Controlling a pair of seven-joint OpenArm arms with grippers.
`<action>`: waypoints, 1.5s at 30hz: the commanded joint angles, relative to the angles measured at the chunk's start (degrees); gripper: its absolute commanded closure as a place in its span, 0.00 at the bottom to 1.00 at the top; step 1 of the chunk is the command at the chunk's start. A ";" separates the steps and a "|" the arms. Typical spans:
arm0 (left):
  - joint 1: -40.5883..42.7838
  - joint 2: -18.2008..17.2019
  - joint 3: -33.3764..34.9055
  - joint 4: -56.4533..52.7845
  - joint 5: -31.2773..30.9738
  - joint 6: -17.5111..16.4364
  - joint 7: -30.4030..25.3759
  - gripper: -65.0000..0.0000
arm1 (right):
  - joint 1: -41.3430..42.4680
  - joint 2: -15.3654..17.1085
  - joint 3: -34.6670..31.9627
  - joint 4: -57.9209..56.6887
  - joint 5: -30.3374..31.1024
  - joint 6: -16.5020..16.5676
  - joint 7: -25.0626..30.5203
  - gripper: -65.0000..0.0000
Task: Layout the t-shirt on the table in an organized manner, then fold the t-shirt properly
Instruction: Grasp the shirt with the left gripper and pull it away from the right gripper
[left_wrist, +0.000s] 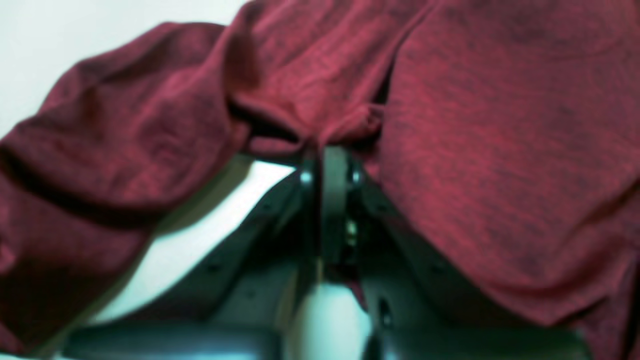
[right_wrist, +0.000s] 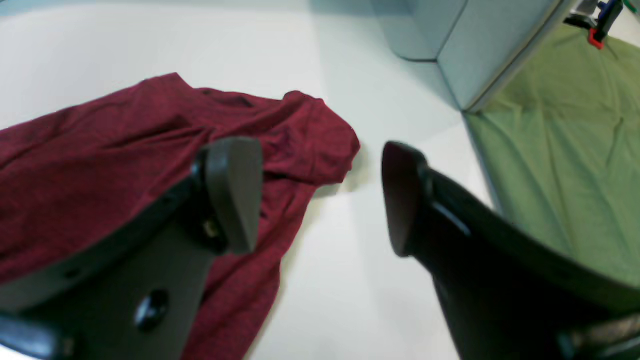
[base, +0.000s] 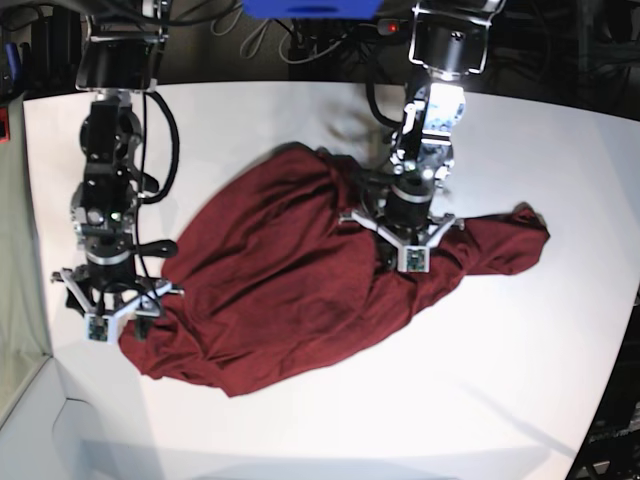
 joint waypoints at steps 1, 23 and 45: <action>1.07 0.34 0.10 0.86 -0.17 -0.03 3.02 0.97 | 1.28 0.40 0.09 1.10 -0.16 -0.12 1.55 0.40; 20.06 -5.64 -19.50 53.52 -16.78 0.06 18.23 0.99 | 1.72 0.05 0.00 1.37 -0.07 -0.12 1.55 0.40; 17.78 -8.19 -41.30 49.21 -19.16 -0.03 22.71 0.99 | 1.11 -2.06 -0.26 1.28 0.02 0.14 1.55 0.40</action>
